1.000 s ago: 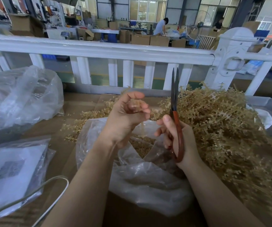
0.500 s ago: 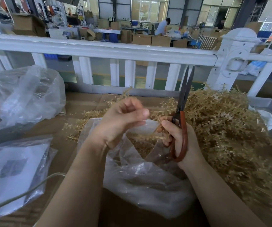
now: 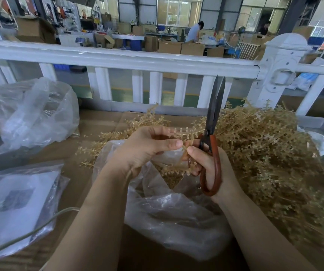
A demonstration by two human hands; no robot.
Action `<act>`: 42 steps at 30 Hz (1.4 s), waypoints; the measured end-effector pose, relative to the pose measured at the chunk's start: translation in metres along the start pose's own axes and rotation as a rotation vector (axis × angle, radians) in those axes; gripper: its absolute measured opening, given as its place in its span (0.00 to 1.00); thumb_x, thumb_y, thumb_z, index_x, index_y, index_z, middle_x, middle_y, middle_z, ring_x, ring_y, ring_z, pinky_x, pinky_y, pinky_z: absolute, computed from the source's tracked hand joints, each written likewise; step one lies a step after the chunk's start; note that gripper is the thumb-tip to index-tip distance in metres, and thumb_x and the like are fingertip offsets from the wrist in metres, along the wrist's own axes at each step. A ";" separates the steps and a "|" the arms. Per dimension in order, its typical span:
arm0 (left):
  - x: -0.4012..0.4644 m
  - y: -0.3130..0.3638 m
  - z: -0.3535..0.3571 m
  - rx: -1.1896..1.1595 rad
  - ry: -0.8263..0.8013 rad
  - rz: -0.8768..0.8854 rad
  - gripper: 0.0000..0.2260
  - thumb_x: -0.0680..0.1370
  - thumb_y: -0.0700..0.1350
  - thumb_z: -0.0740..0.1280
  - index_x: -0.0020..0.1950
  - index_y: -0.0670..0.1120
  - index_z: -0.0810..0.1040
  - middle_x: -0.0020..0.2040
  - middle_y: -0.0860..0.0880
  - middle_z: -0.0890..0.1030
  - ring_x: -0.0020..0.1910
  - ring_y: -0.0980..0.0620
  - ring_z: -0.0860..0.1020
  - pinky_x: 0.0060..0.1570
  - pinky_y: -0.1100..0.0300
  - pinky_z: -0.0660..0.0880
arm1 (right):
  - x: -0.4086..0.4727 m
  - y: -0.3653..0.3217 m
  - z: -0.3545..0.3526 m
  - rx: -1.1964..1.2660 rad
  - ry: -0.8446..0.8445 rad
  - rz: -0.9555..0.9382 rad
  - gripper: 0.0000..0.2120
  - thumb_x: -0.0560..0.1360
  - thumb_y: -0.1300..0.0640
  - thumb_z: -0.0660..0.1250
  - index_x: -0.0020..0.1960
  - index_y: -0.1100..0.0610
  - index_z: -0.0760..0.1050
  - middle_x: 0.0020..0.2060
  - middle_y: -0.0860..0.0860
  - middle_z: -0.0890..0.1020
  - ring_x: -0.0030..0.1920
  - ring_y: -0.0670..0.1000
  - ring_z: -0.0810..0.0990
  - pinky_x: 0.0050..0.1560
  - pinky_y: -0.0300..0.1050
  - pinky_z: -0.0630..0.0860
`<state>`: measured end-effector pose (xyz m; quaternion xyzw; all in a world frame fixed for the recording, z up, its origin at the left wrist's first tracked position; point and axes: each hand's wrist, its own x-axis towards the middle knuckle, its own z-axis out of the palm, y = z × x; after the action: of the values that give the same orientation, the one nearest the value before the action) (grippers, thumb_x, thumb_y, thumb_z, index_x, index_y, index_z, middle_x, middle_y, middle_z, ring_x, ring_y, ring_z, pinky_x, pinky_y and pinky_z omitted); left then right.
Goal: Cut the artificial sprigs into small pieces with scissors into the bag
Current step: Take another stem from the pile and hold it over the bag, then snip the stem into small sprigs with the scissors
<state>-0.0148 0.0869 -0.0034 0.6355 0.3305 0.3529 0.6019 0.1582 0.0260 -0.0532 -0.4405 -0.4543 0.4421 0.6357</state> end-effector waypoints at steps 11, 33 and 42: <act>0.001 0.000 0.005 0.033 0.179 0.290 0.14 0.63 0.38 0.81 0.44 0.46 0.81 0.43 0.38 0.82 0.44 0.44 0.80 0.53 0.48 0.78 | 0.000 0.001 0.005 0.017 0.073 -0.012 0.08 0.71 0.51 0.79 0.47 0.53 0.84 0.36 0.49 0.83 0.27 0.46 0.72 0.28 0.39 0.70; 0.004 -0.009 0.023 1.174 0.415 0.822 0.10 0.63 0.46 0.79 0.38 0.52 0.79 0.45 0.54 0.78 0.49 0.51 0.69 0.49 0.58 0.56 | 0.002 -0.007 0.009 -0.053 0.163 -0.062 0.17 0.76 0.64 0.73 0.35 0.45 0.84 0.25 0.45 0.77 0.24 0.42 0.73 0.27 0.34 0.69; -0.004 0.009 0.003 0.825 0.075 0.380 0.20 0.75 0.56 0.72 0.63 0.51 0.72 0.58 0.60 0.75 0.59 0.61 0.70 0.72 0.48 0.59 | 0.002 -0.010 0.012 -0.192 0.150 -0.002 0.16 0.76 0.58 0.74 0.37 0.38 0.83 0.32 0.44 0.84 0.29 0.38 0.79 0.35 0.36 0.73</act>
<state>-0.0141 0.0811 0.0051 0.8583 0.3427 0.3187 0.2108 0.1485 0.0281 -0.0409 -0.5307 -0.4465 0.3617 0.6231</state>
